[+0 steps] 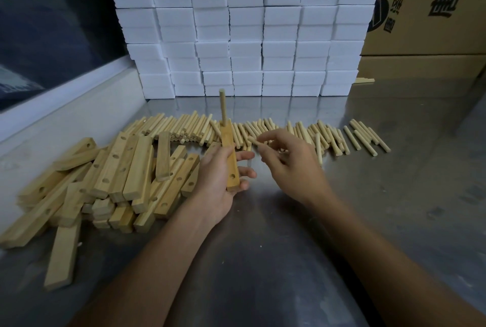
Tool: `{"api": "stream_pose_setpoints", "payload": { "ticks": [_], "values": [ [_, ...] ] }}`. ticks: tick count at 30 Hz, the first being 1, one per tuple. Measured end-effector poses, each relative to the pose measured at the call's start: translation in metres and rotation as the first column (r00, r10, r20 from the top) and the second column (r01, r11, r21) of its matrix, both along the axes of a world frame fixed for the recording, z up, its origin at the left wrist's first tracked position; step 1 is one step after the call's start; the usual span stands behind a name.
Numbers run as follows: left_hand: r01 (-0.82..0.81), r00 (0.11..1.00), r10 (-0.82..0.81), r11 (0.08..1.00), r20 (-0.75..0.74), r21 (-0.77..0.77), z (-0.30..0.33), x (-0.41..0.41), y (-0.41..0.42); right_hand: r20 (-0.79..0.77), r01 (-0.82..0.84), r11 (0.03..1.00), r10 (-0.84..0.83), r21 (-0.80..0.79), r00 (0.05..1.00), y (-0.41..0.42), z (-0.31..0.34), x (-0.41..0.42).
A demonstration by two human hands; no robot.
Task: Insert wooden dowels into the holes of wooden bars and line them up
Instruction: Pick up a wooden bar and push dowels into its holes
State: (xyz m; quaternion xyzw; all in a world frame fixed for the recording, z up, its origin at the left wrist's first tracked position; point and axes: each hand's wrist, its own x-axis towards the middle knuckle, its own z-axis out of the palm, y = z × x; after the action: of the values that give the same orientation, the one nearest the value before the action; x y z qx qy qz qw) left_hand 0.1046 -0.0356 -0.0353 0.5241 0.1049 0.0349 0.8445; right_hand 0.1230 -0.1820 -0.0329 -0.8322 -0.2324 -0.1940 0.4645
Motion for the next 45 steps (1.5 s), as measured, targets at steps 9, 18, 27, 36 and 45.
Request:
{"api": "stream_pose_setpoints", "payload": {
  "ticks": [9,18,27,36,45],
  "values": [
    [0.071,0.997,-0.071,0.997,0.01,-0.02,-0.002,0.0,-0.001,-0.277,-0.003,0.86,0.168,0.511,0.946,0.008,0.009,-0.004],
    [0.125,0.988,-0.13,0.99,0.083,0.064,-0.006,-0.001,-0.005,-0.272,0.003,0.864,0.156,0.504,0.95,0.008,0.006,-0.002],
    [0.102,0.987,-0.121,0.98,0.106,0.168,-0.013,0.0,-0.006,-0.178,-0.037,0.996,0.051,0.087,0.983,-0.001,0.023,-0.004],
    [0.099,0.991,-0.117,0.971,0.069,0.219,-0.01,-0.004,-0.007,-0.135,-0.022,0.991,0.004,-0.134,0.991,0.0,0.037,-0.001],
    [0.111,0.988,-0.133,0.967,0.079,0.231,-0.009,-0.005,-0.01,-0.041,0.016,0.999,-0.018,-0.047,0.999,0.012,0.032,-0.002]
  ]
}}
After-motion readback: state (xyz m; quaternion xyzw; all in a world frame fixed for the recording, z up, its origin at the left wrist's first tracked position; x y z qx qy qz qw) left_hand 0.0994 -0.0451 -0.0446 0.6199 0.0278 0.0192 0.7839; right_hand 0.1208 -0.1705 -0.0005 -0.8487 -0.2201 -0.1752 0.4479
